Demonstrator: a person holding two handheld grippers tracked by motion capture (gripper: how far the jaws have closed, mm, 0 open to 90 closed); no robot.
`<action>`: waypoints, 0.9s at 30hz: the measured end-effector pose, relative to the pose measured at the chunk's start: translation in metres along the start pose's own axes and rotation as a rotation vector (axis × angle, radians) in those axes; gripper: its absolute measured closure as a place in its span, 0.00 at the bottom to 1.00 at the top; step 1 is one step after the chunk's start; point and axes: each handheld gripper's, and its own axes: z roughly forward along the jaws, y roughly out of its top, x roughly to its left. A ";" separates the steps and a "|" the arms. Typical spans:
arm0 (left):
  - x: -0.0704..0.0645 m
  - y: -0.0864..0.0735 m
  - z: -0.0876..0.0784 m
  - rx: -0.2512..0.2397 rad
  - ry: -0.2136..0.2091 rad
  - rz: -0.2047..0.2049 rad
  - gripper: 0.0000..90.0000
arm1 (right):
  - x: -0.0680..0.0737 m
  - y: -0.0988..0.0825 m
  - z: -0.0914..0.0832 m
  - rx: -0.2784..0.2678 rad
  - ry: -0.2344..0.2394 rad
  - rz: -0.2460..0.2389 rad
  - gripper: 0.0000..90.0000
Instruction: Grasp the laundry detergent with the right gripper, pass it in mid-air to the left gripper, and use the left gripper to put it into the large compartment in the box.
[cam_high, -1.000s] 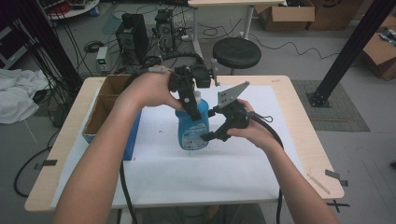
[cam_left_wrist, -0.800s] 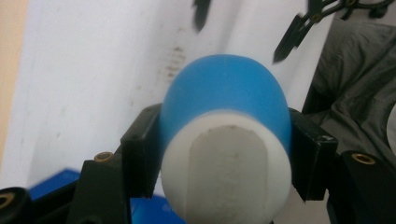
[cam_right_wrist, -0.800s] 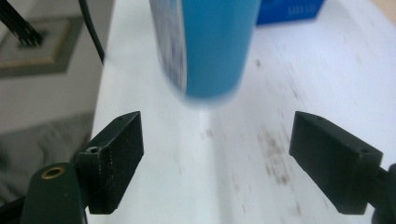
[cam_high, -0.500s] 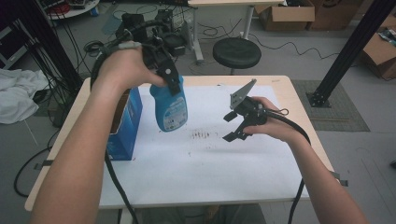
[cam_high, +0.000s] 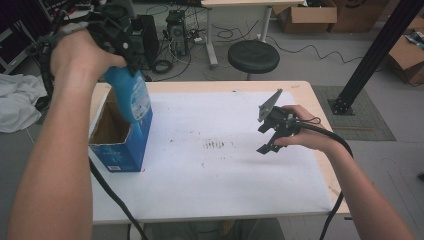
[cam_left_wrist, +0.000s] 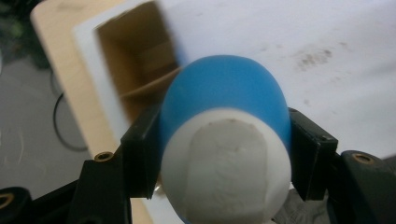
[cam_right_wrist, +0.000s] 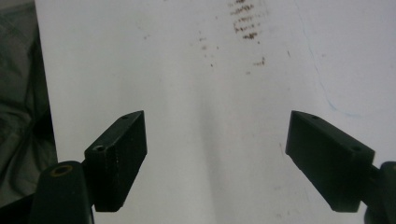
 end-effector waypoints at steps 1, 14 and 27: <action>0.005 -0.002 0.000 0.004 0.011 -0.020 0.43 | 0.000 -0.002 -0.001 0.013 -0.005 0.002 0.23; 0.048 -0.022 0.022 0.028 0.065 -0.232 0.43 | -0.001 -0.017 -0.012 0.026 -0.029 0.023 0.24; 0.046 -0.024 0.061 0.041 0.040 -0.240 0.43 | 0.000 -0.023 -0.015 0.024 -0.030 0.027 0.24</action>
